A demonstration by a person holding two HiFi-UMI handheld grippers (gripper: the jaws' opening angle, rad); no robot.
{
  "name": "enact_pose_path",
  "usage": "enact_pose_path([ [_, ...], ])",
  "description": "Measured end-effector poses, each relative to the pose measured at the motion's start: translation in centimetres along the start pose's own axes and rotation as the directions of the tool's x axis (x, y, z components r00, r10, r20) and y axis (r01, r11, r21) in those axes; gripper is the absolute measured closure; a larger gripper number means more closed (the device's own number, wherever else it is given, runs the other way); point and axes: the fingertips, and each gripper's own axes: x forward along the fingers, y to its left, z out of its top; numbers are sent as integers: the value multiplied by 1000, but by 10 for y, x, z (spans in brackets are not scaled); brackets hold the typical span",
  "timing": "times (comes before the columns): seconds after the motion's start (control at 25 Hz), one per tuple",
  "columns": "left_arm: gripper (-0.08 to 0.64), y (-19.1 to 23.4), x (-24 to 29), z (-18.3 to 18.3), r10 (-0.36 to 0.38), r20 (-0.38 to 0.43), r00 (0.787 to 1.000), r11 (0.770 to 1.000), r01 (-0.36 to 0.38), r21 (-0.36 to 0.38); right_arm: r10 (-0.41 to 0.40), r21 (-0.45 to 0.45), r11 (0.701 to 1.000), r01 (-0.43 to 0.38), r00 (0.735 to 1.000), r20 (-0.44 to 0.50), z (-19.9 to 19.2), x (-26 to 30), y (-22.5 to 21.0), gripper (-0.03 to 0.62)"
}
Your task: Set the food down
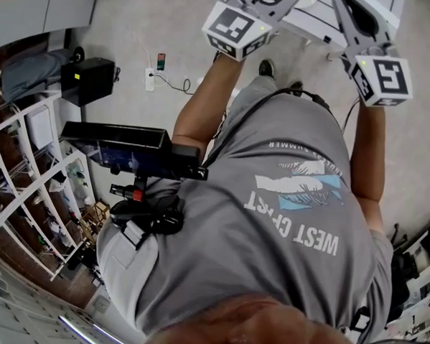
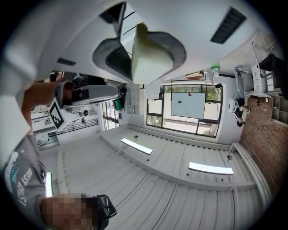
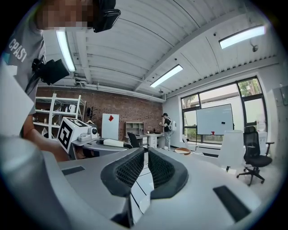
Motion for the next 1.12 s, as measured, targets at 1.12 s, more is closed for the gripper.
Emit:
enact_pose_path([
  [1.12,465,75,43,-14,-151,21,988,988,152,-41,-124,-31,992,122,990,-64,0,69,-33,581],
])
